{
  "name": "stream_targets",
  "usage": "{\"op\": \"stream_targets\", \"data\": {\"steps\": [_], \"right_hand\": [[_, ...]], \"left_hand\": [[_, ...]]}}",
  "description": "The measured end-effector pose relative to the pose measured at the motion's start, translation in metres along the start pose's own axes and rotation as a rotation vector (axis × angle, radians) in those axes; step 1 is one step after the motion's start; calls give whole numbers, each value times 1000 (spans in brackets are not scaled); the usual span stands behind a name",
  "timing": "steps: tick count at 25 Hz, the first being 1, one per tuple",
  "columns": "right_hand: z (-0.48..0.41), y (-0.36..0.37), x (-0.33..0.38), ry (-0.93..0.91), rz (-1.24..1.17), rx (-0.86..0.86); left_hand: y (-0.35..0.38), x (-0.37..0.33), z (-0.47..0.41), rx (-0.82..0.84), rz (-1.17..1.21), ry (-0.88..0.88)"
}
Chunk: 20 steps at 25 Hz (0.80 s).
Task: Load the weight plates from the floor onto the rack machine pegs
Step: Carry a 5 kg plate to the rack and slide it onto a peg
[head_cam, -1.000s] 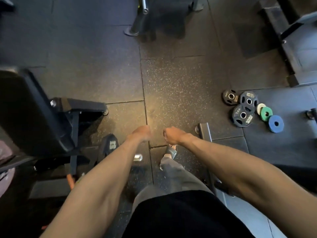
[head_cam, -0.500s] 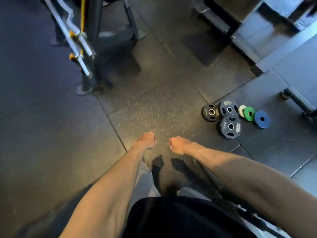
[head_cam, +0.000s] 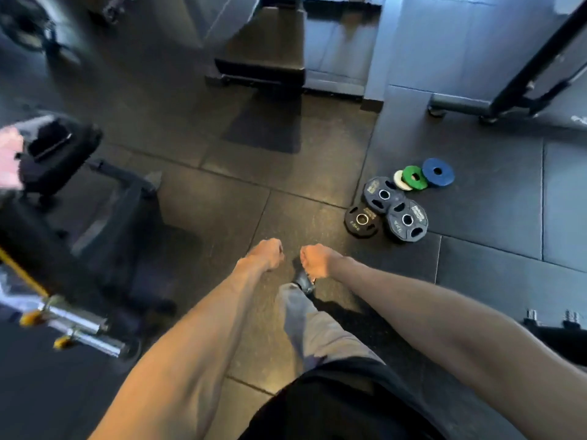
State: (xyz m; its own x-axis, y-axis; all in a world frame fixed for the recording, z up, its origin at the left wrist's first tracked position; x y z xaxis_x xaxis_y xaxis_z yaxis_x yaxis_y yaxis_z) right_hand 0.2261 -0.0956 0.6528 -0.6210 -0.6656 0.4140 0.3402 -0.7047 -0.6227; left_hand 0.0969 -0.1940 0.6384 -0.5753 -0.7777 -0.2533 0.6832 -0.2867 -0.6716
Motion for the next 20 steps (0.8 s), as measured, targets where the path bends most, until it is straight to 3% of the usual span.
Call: {"op": "stream_targets", "data": {"steps": [8, 20], "right_hand": [[-79, -128, -78, 326, -366, -267], [-133, -203, -183, 826, -856, -529]], "left_hand": [[-113, -154, -150, 131, -361, 349], [-135, -324, -298, 401, -757, 816]]}}
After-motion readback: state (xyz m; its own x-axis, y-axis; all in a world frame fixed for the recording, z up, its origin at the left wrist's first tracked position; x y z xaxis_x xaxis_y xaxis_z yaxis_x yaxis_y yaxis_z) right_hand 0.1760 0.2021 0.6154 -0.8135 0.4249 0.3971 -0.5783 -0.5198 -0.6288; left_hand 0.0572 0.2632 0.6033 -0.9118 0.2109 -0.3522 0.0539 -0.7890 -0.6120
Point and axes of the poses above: each hand's wrist, its own z-axis away from the middle knuckle, its own y-axis out of the palm, x = y × z, the point moved 1 cm from there along -z, towards the middle knuckle
